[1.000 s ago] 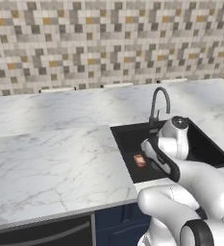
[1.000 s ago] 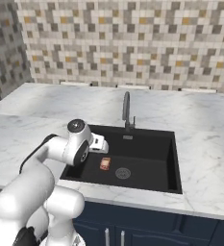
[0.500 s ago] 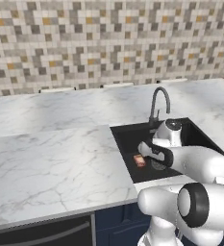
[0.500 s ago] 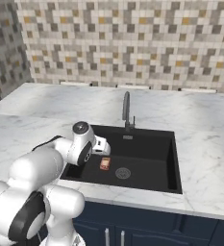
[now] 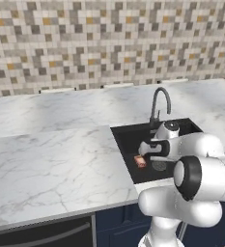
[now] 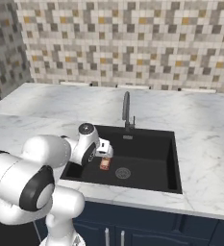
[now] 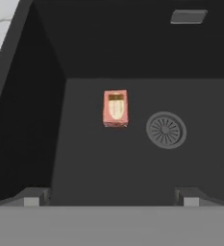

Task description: Pick up the bar soap and dish brush from the sink, and place them back in the cabinet, and close the cabinet doors.

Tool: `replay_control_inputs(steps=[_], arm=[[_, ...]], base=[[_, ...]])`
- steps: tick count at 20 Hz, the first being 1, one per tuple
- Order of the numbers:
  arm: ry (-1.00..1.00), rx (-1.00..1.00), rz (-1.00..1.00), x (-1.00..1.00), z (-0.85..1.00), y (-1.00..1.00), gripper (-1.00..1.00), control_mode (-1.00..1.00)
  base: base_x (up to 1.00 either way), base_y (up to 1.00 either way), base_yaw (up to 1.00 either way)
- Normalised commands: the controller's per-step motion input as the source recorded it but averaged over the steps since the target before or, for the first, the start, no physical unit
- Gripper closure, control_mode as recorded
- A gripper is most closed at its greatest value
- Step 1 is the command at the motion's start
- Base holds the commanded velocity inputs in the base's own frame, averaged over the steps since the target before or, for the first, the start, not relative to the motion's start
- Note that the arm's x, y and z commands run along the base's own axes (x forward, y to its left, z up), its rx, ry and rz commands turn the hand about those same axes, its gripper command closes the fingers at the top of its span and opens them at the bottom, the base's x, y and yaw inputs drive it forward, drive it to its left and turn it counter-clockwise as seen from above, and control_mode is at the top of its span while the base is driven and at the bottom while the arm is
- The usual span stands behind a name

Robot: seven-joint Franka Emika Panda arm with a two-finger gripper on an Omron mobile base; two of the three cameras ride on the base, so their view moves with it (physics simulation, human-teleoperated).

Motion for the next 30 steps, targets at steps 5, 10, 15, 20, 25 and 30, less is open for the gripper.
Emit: replay_control_inputs(steps=[5, 10, 15, 20, 25, 30], arm=[[0.11, 0.03, 0.01, 0.12, -0.06, -0.03, -1.00, -1.00], [0.09, 0.01, 0.01, 0.20, -0.16, -0.02, -1.00, -1.00], [0.07, 0.00, 0.01, 0.20, -0.22, -0.03, -1.00, -1.00], [0.04, 0.00, 0.00, 0.27, -0.27, -0.01, -1.00, -1.00], [0.02, 0.00, 0.00, 0.31, -0.31, 0.00, -1.00, -1.00], [0.00, 0.00, 0.00, 0.26, -0.26, 0.00, -1.00, -1.00]], base=[[0.00, 0.00, 0.00], [0.00, 0.00, 0.00], [0.00, 0.00, 0.00], [0.00, 0.00, 0.00], [0.00, 0.00, 0.00], [0.00, 0.00, 0.00]])
